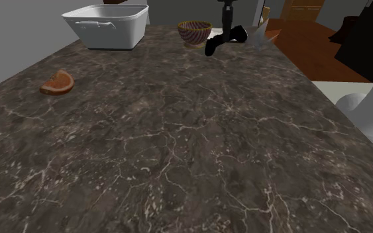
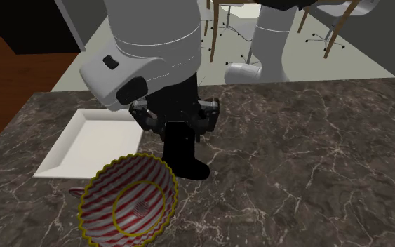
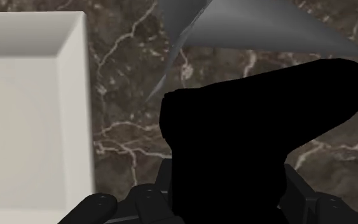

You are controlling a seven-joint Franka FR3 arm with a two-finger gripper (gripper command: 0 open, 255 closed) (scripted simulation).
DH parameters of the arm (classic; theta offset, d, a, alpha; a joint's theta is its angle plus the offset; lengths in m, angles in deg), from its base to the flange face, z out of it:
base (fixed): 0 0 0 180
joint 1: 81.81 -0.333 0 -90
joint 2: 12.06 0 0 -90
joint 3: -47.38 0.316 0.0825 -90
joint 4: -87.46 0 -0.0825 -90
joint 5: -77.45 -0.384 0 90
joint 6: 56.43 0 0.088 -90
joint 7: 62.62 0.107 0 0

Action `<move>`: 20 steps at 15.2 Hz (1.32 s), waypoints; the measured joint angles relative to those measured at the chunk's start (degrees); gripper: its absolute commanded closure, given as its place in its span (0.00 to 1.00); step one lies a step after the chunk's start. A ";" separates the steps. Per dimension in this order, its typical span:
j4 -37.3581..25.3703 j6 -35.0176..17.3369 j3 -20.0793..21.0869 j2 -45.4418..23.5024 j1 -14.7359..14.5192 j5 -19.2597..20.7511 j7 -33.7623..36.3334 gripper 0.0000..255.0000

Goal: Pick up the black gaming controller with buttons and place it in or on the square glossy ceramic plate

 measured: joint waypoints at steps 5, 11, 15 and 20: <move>-5.58 4.21 -0.14 -1.37 0.06 -0.10 -0.36 1.00; -12.27 8.52 -0.49 -3.75 0.26 -0.26 -1.05 1.00; -17.14 9.08 -3.25 -8.03 2.34 -0.24 -5.90 1.00; -28.32 10.65 -6.89 -17.68 6.12 -1.73 -12.95 1.00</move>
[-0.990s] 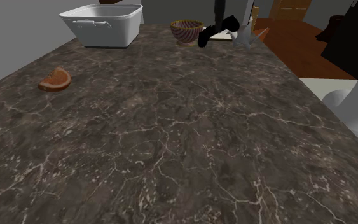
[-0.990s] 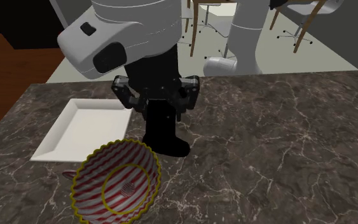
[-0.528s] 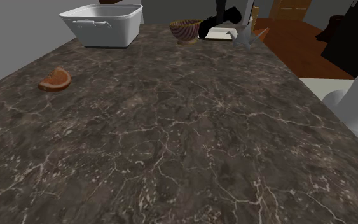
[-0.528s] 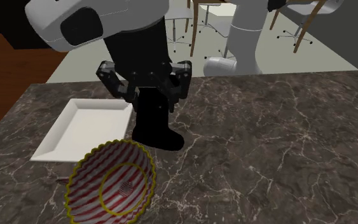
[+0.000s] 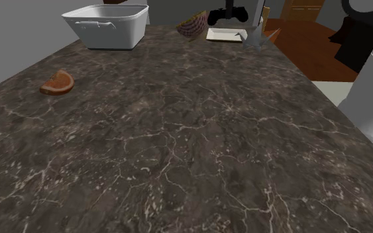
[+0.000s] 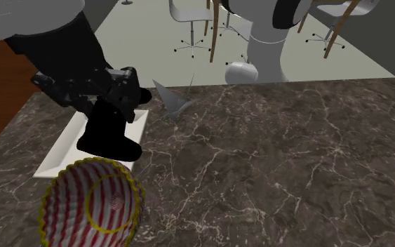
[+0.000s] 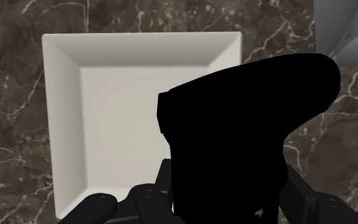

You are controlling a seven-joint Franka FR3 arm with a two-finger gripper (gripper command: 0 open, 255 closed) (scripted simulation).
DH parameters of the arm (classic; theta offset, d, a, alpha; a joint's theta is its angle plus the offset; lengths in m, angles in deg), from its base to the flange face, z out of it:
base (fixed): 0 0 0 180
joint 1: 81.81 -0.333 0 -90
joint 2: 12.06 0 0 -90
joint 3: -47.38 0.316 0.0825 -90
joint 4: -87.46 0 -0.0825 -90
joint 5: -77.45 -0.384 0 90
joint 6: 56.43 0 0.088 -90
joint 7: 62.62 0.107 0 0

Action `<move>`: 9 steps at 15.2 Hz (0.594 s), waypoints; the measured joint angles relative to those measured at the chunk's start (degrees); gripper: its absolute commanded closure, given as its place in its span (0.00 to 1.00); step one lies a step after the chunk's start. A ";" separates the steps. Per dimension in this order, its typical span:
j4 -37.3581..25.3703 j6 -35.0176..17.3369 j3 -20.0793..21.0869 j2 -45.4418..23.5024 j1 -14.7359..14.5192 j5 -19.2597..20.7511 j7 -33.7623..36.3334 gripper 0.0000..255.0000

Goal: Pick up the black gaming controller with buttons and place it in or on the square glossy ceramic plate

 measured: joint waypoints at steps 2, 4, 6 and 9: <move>-6.01 1.67 -1.20 -4.44 1.95 -1.03 -2.73 1.00; -13.31 3.99 -2.28 -9.45 4.46 -2.40 -5.56 1.00; -18.70 5.54 -2.75 -13.43 6.36 -3.50 -7.26 1.00; -14.26 2.28 -2.79 -12.21 6.05 -3.11 -7.46 1.00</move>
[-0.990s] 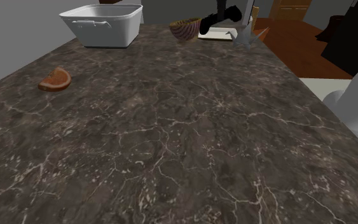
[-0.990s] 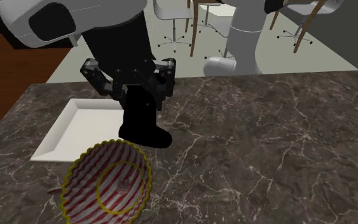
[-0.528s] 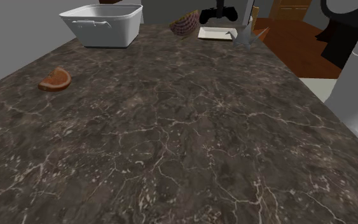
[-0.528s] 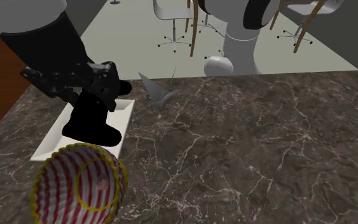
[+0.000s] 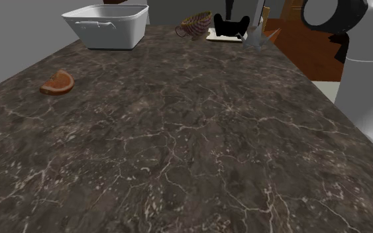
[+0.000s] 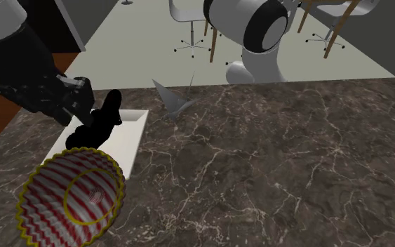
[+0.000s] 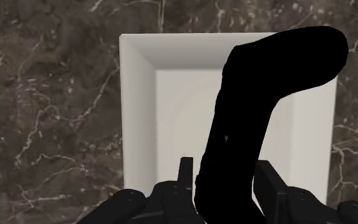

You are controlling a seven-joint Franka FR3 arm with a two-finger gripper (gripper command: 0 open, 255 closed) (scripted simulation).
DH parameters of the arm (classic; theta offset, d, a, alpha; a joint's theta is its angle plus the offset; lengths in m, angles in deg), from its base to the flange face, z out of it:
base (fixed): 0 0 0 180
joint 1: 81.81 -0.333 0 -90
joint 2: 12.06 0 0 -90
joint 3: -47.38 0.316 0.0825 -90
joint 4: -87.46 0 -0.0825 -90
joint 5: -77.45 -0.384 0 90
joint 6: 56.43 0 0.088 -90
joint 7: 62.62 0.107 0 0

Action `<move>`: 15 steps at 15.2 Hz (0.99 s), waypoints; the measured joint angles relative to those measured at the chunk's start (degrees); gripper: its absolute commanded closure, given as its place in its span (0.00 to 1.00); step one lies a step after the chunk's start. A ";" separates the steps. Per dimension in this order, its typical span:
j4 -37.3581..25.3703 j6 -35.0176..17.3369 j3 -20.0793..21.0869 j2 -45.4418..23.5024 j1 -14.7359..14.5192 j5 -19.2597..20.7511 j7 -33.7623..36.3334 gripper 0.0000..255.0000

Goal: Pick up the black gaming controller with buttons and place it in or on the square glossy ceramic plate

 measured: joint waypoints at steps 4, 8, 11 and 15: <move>5.74 -4.54 -0.08 3.41 -0.68 0.74 0.21 1.00; 6.14 -4.05 0.01 3.78 -0.65 1.43 -1.52 0.00; 6.28 -0.95 0.15 3.40 -0.20 3.14 -7.37 0.00; 12.82 -4.54 0.32 5.85 -0.78 4.02 -7.72 0.00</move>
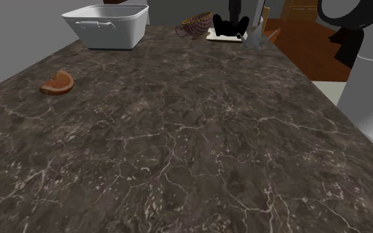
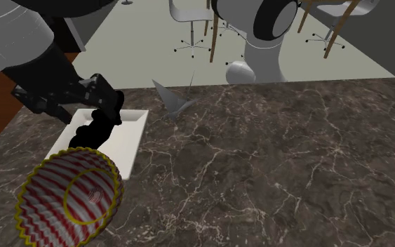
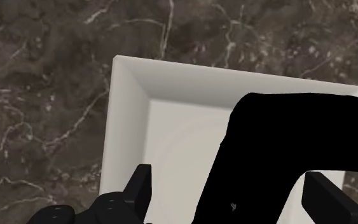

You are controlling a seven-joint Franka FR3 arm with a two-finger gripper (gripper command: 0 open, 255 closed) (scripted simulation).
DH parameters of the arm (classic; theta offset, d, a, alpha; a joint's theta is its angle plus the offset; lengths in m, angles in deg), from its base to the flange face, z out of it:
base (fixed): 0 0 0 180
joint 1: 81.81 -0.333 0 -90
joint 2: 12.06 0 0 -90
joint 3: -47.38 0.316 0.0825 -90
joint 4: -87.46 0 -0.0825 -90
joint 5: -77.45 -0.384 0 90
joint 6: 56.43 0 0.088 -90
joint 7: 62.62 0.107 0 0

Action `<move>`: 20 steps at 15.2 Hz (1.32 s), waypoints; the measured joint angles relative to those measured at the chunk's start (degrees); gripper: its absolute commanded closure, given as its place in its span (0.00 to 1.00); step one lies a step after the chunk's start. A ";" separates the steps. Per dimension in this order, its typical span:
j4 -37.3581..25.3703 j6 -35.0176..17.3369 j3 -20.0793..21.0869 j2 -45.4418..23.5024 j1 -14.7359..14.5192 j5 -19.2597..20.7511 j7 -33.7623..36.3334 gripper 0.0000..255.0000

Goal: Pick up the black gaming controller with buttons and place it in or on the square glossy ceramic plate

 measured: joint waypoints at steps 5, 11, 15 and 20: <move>3.60 -2.36 0.03 1.25 -0.19 0.34 0.10 0.00; 3.73 -2.47 0.04 1.36 -0.21 0.35 0.11 1.00; 3.72 -2.47 0.04 1.38 -0.21 0.35 0.11 1.00; 3.21 -2.07 0.03 1.22 -0.18 0.32 0.07 1.00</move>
